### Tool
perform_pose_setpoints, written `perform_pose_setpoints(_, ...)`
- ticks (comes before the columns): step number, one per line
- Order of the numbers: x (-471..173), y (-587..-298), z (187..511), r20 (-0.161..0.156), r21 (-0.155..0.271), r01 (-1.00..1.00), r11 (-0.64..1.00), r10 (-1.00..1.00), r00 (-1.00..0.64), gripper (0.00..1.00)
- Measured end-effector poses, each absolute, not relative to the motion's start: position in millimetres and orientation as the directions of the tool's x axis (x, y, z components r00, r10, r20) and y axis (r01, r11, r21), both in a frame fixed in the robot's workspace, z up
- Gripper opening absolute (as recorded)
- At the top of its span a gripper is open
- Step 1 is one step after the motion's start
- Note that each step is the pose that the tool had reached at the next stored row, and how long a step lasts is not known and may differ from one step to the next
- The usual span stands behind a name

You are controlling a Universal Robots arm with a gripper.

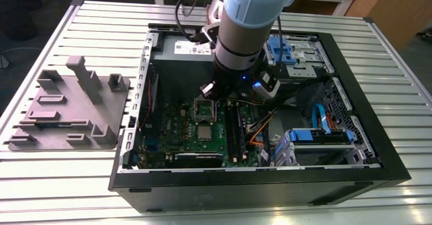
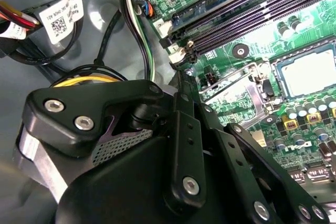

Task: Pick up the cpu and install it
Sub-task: 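Close the cpu cover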

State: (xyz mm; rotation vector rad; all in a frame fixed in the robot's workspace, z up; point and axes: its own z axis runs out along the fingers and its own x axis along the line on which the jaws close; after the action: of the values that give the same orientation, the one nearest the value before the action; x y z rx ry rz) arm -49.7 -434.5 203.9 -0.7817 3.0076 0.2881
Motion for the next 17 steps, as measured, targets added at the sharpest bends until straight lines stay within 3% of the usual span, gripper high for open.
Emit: perform_pose_setpoints(17, -51.4, -436.3, 207.3, -0.066, 0.173, -0.486, 0.857, -0.482, -0.874, 0.1)
